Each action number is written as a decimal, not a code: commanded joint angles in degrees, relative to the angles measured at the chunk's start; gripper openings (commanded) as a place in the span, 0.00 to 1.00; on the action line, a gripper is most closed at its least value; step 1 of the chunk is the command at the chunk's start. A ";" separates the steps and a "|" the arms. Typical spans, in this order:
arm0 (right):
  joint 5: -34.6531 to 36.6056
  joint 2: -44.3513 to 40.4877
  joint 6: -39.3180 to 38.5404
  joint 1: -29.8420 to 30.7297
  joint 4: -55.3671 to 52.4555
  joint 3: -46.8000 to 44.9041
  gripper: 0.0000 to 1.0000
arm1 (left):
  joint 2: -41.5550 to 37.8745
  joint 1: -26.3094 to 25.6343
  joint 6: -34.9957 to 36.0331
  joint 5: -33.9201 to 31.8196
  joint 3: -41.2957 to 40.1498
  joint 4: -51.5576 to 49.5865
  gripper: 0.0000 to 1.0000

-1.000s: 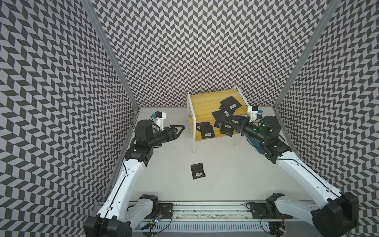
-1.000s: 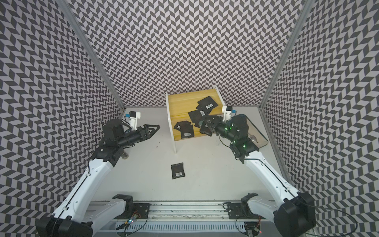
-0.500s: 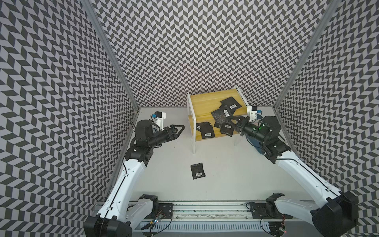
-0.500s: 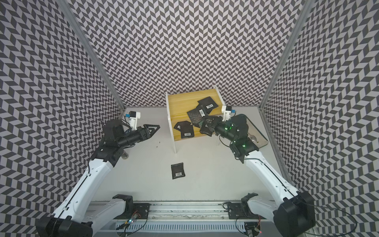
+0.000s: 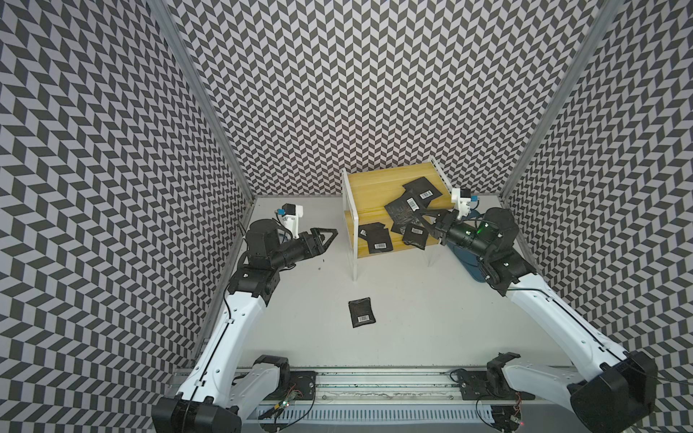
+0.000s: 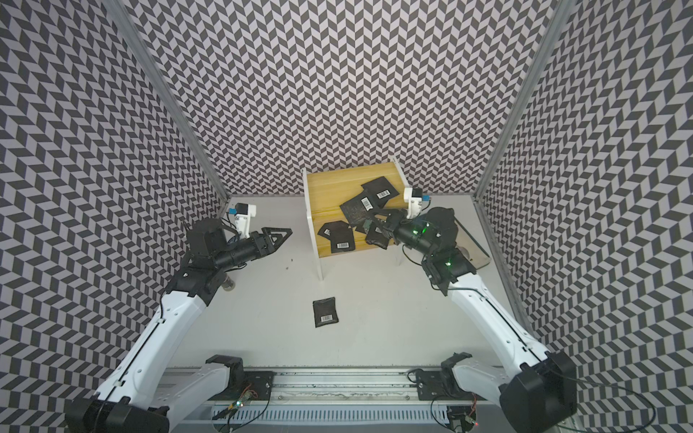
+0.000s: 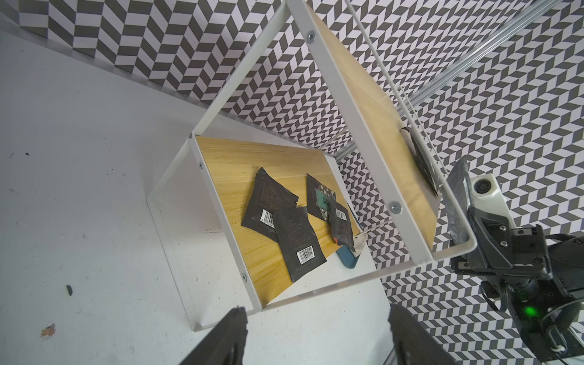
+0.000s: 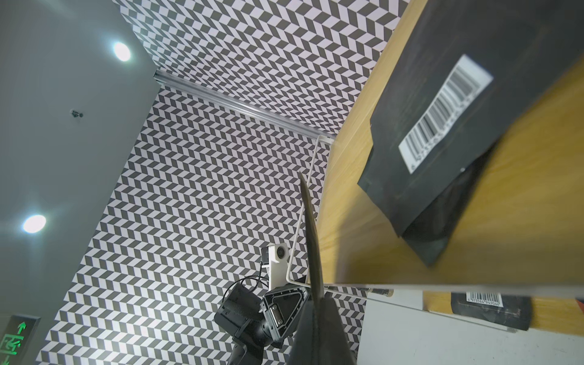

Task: Remove the tea bags from the shelf
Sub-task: Pick up the tea bag from the shelf.

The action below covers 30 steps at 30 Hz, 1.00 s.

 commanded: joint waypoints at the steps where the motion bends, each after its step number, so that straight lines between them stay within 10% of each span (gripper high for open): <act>1: -2.75 -0.98 -1.81 -0.51 2.68 2.35 0.00 | -0.91 -0.29 0.64 0.08 -0.62 1.31 0.74; 30: -16.92 -5.42 -26.20 -7.33 -21.20 7.32 0.00 | -3.05 -0.25 3.10 0.92 -3.93 -1.81 0.75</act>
